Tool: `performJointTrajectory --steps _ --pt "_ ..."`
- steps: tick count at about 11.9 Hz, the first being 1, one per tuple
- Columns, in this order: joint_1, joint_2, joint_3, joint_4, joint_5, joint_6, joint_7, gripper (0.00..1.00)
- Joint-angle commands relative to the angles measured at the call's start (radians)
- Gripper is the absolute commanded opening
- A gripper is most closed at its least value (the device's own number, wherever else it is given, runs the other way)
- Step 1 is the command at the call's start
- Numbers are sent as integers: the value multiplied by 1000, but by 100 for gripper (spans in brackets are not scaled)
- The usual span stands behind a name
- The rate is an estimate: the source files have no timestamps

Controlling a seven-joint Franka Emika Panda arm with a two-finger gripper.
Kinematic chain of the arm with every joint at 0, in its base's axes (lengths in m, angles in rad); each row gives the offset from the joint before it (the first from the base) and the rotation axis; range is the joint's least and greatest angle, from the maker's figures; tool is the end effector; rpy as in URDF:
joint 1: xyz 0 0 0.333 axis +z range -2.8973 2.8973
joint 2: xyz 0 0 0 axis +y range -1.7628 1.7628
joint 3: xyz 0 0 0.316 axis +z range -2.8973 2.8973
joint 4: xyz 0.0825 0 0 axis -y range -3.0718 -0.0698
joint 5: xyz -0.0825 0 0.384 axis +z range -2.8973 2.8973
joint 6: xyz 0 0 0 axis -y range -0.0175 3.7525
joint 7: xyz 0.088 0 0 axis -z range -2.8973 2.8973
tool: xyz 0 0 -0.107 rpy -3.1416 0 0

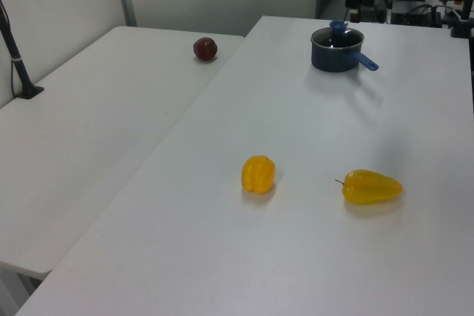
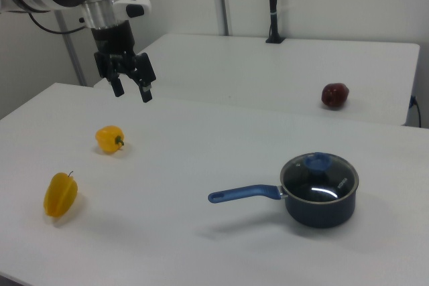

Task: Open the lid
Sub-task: 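Move the gripper over the saucepan toward the blue lid knob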

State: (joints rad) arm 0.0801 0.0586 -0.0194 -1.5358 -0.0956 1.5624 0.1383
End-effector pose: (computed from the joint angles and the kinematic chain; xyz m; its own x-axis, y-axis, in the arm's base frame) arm 0.5708 0.0247 0.6078 0.9968 -0.0777 -0.0183 -0.0755 -0.9921 0.1000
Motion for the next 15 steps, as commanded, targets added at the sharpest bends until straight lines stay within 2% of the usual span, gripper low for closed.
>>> performJointTrajectory --steps 1,4,6,13,15 --pt "0 -10 -14 -18 -9 41 -14 100" --pt "-6 -9 -19 -18 -9 44 -14 100" --pt "-52 -8 -20 -13 -4 92 -13 100" --pt "-376 98 -20 -12 17 465 23 100" --pt "-440 142 -20 -12 42 580 23 100"
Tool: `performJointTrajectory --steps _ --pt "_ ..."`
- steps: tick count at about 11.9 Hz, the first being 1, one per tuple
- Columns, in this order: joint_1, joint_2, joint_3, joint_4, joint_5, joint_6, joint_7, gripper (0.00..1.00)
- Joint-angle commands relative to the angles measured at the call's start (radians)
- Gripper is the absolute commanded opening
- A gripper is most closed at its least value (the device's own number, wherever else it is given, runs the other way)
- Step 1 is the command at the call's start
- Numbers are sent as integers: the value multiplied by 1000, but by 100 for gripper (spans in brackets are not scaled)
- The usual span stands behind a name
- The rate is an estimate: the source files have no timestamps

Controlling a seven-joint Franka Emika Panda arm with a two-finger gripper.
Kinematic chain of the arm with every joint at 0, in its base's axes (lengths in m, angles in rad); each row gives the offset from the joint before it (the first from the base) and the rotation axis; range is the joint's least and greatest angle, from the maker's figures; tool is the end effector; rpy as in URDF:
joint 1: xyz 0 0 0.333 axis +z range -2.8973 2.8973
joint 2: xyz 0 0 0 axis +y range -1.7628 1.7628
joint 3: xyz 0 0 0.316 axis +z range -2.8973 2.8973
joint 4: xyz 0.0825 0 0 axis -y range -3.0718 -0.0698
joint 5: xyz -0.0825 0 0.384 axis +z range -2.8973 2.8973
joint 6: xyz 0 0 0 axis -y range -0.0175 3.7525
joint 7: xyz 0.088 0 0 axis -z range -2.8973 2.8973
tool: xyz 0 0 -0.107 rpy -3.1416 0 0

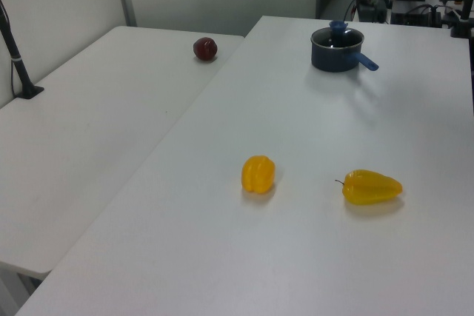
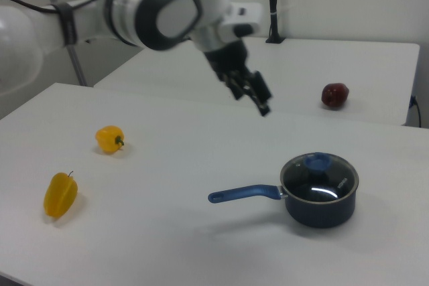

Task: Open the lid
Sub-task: 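Move the gripper over the saucepan toward the blue lid knob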

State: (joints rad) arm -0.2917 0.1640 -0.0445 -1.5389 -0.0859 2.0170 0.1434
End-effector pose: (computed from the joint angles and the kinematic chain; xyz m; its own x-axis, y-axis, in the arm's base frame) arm 0.6044 -0.2142 0.5883 0.8560 -0.4081 0.3173 -0.4441 -0.8947 0.0474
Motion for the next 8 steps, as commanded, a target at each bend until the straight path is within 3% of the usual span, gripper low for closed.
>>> performJointTrajectory --steps 1,4,8 --pt "-93 66 5 -9 43 200 18 100" --pt "-162 147 5 -10 60 348 18 100" --pt "-178 244 5 -12 60 452 18 100"
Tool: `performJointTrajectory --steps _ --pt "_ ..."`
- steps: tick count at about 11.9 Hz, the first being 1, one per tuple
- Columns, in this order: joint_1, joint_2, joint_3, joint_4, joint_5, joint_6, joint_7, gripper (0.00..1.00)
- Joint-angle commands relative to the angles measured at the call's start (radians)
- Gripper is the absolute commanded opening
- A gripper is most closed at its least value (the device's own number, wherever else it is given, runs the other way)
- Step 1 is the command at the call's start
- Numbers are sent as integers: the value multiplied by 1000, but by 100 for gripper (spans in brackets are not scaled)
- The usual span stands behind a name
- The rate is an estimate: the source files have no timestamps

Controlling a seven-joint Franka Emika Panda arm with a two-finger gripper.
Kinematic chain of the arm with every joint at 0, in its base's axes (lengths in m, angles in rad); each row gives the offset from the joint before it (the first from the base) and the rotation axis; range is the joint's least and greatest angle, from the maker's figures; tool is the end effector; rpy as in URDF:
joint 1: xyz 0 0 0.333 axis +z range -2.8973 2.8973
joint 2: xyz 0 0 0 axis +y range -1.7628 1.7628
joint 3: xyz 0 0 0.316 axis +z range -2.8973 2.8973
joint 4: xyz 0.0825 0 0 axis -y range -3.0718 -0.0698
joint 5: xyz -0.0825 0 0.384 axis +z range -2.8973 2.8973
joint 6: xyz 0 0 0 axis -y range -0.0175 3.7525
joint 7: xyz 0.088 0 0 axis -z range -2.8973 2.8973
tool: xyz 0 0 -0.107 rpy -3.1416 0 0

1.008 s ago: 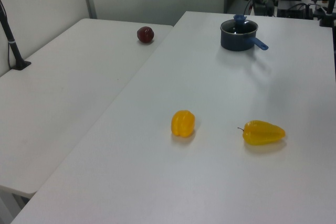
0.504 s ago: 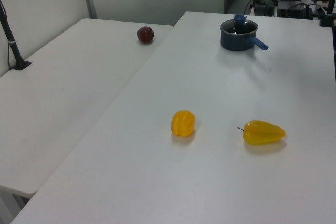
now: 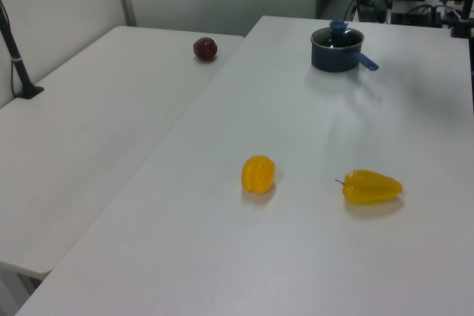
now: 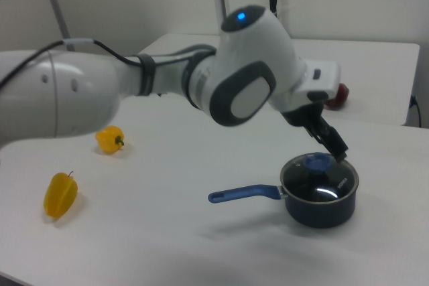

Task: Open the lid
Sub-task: 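Move the gripper over the saucepan toward the blue lid knob, then lower the gripper and grasp the blue knob of the glass lid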

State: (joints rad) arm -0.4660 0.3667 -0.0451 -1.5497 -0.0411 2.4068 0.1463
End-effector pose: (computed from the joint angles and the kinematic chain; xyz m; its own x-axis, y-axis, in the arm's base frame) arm 0.6193 -0.3422 0.4932 0.7114 -0.5196 0.4731 -0.5835 -0.8120 -0.0143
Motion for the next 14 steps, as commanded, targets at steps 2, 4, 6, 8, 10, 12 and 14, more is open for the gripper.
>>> performJointTrajectory --steps 2,4,6,8,10,12,14 --pt "9 60 7 -4 17 98 16 100" --pt "27 78 14 -9 13 118 47 100" --pt "39 100 14 -12 7 136 49 100" --pt "43 113 14 -12 7 149 50 100" --pt "55 117 13 -24 1 153 50 100" --pt "55 117 13 -27 -2 161 49 93" --pt "56 117 13 -35 -2 166 49 75"
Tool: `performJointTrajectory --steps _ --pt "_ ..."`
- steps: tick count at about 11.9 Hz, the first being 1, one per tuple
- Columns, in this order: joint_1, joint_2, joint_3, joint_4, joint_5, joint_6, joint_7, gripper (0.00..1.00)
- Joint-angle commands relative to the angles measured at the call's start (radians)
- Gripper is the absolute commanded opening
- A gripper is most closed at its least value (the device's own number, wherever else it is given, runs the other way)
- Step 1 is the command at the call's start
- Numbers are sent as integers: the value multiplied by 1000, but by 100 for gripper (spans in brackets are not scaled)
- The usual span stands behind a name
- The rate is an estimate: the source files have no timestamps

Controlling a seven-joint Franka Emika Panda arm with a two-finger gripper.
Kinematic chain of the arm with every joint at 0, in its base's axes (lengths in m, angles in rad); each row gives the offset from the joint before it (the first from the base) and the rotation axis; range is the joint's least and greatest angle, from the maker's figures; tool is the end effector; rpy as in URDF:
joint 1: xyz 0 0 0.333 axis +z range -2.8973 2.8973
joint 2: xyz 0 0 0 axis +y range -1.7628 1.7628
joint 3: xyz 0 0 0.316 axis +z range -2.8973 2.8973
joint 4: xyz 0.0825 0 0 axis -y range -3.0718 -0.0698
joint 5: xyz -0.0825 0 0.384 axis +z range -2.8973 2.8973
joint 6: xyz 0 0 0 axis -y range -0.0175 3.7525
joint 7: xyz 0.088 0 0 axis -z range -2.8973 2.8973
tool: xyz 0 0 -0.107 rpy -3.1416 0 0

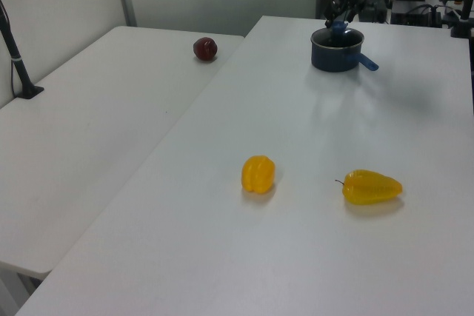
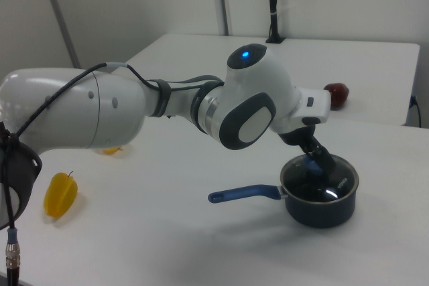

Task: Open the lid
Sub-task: 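Lower the gripper and grasp the blue knob of the glass lid, then lift the glass lid off the saucepan rim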

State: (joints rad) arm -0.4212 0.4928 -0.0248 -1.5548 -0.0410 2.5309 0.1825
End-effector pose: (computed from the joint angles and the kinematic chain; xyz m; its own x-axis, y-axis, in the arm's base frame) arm 0.6591 -0.3112 0.4157 0.7282 -0.5037 0.4648 -0.5525 -0.8327 -0.0368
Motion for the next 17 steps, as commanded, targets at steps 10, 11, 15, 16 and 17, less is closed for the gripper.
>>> performJointTrajectory --steps 10,11,15,16,17 --pt "7 -72 -6 -30 1 -10 12 31" --pt "7 -97 -6 -28 1 -47 12 31" --pt "103 -135 0 -47 1 -69 15 31" --pt "148 -140 3 -65 1 -67 31 31" --pt "191 -143 2 -82 0 -64 52 31"
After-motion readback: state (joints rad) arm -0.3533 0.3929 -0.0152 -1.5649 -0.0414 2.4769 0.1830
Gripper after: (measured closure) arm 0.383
